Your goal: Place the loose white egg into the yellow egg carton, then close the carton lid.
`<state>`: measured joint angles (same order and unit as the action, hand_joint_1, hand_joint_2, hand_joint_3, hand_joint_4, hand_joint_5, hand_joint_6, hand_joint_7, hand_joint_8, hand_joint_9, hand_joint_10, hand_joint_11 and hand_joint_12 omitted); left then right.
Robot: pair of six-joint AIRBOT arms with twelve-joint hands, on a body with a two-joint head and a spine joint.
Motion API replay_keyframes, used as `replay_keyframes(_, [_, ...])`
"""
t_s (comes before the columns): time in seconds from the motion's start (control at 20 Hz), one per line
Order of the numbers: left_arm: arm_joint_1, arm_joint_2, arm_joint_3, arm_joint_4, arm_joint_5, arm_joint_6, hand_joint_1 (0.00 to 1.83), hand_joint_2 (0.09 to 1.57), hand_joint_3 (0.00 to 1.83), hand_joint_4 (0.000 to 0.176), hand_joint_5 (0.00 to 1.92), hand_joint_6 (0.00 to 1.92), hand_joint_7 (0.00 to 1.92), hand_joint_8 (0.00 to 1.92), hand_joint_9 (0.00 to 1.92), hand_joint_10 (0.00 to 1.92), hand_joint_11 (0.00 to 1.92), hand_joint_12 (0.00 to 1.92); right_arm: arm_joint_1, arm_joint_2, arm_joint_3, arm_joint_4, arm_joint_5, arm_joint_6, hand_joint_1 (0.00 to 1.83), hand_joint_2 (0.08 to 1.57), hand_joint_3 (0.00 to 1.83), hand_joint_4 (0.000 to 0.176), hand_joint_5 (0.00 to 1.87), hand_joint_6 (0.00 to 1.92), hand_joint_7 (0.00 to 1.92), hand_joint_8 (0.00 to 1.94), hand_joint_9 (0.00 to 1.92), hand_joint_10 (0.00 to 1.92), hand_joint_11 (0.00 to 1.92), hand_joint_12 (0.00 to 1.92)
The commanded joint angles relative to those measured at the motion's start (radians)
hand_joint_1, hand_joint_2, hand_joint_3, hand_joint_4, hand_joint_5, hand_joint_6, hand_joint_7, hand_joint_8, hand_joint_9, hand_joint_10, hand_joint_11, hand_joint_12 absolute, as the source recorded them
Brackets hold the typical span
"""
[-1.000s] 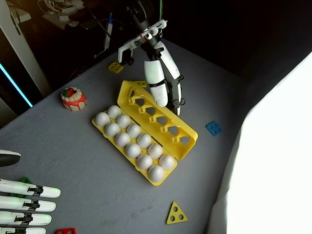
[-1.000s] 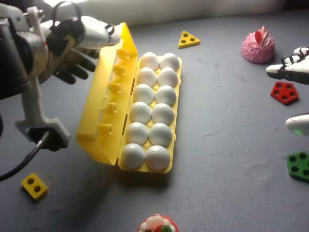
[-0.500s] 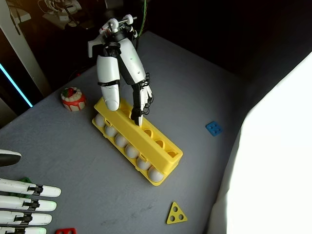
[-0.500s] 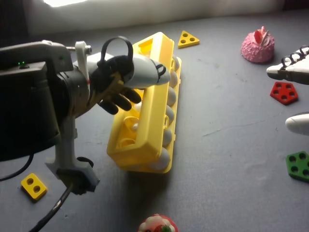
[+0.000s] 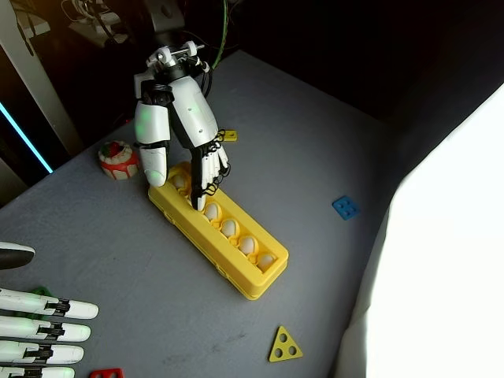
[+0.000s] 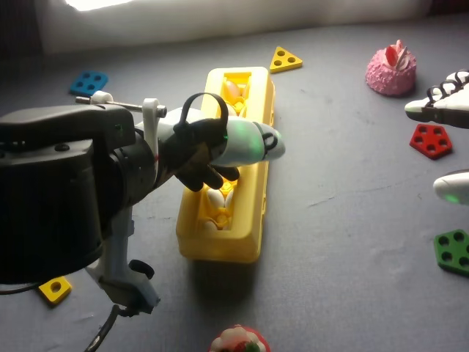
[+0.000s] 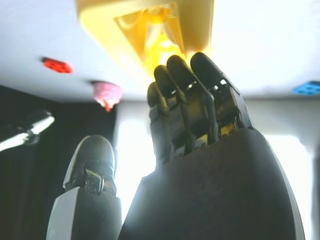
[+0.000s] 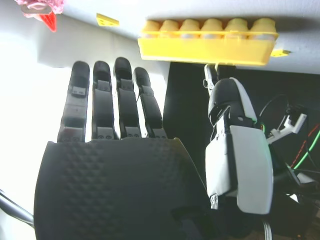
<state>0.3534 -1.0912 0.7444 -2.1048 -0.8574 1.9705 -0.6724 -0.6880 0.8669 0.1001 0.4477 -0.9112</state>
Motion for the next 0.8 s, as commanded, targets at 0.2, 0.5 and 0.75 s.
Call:
replay_keyframes(0.2, [-0.016, -0.003, 0.007, 0.064, 0.026, 0.006, 0.20, 1.31, 0.00, 0.000, 0.46, 0.01, 0.39, 0.59, 0.27, 0.93, 0.00, 1.41, 0.002, 0.004, 0.000, 0.004, 0.112, 0.008, 0.23, 1.20, 0.00, 0.000, 0.19, 0.00, 0.22, 0.00, 0.16, 0.01, 0.00, 0.25])
replay_keyframes(0.5, [-0.031, -0.002, 0.024, 0.121, 0.049, 0.016, 0.18, 1.32, 0.00, 0.000, 0.44, 0.00, 0.37, 0.60, 0.26, 0.93, 0.00, 1.41, 0.001, 0.005, 0.000, 0.004, 0.114, 0.008, 0.24, 1.19, 0.00, 0.000, 0.21, 0.01, 0.25, 0.00, 0.18, 0.02, 0.00, 0.40])
replay_keyframes(0.75, [-0.077, -0.002, 0.107, 0.231, 0.202, 0.151, 0.21, 1.31, 0.00, 0.000, 0.53, 0.03, 0.39, 0.75, 0.28, 1.01, 0.00, 1.42, 0.000, 0.005, 0.000, 0.004, 0.116, 0.008, 0.18, 1.19, 0.00, 0.000, 0.38, 0.13, 0.49, 0.04, 0.37, 0.27, 0.00, 1.01])
